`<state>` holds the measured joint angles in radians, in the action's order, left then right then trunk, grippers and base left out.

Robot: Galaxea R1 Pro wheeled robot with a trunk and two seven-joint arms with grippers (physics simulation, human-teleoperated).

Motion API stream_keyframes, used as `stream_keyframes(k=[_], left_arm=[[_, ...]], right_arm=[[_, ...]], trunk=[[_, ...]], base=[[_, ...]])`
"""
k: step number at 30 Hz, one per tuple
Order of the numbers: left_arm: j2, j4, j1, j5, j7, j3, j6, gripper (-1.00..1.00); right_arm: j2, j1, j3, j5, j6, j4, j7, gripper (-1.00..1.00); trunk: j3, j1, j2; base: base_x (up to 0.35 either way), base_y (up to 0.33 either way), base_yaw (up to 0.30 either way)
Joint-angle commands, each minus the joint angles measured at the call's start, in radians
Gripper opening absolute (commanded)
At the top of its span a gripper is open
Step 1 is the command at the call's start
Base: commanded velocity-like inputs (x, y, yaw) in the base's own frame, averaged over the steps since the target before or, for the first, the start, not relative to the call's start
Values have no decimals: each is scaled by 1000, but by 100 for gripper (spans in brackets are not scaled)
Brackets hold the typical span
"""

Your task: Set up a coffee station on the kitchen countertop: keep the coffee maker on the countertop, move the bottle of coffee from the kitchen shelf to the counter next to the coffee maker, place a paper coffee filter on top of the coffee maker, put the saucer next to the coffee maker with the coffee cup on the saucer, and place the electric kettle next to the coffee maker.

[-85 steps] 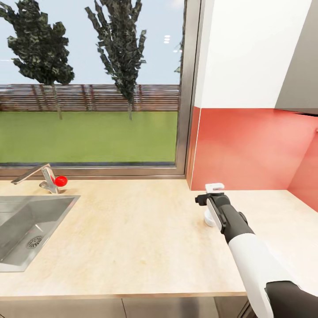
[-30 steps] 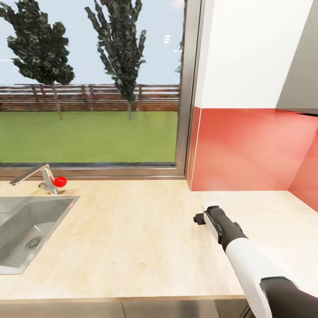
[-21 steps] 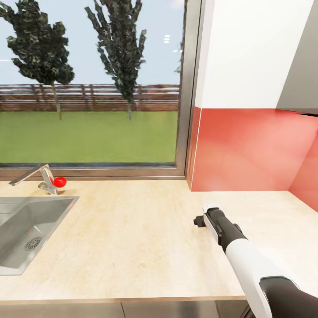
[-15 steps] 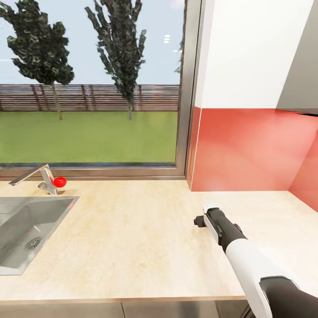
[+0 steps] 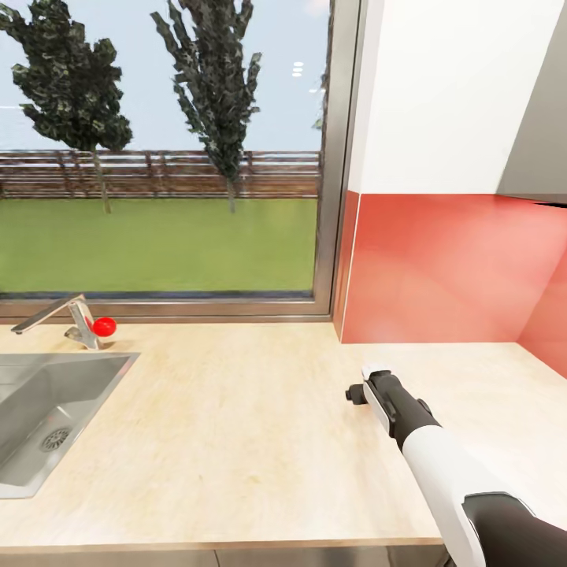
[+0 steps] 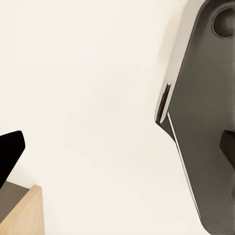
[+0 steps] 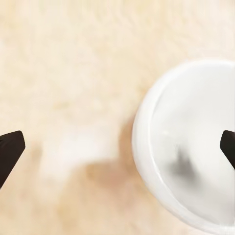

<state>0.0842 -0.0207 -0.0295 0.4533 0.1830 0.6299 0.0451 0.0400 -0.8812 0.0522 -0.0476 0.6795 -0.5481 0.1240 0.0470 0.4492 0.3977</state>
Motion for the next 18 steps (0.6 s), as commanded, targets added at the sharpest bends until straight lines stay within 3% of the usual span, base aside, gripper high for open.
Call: stream_keyframes(k=[1, 11, 14, 18], left_arm=[[0, -2, -1, 10, 4, 8, 4, 100], [0, -2, 0, 10, 4, 8, 4, 100], [0, -2, 0, 10, 4, 8, 4, 100], [0, -2, 0, 10, 4, 8, 4, 100]], right_arm=[[0, -1, 3, -5, 6, -1, 1, 100], [-2, -1, 3, -6, 0, 34, 2, 100], [-3, -1, 3, -7, -73, 66, 2, 100], [-3, -1, 3, -8, -97, 70, 2, 100]], trunk=[[2, 1, 2], [2, 1, 2], [2, 1, 2], [2, 1, 2]], base=[[56, 0, 0], [10, 0, 0], [0, 0, 0], [0, 0, 0]])
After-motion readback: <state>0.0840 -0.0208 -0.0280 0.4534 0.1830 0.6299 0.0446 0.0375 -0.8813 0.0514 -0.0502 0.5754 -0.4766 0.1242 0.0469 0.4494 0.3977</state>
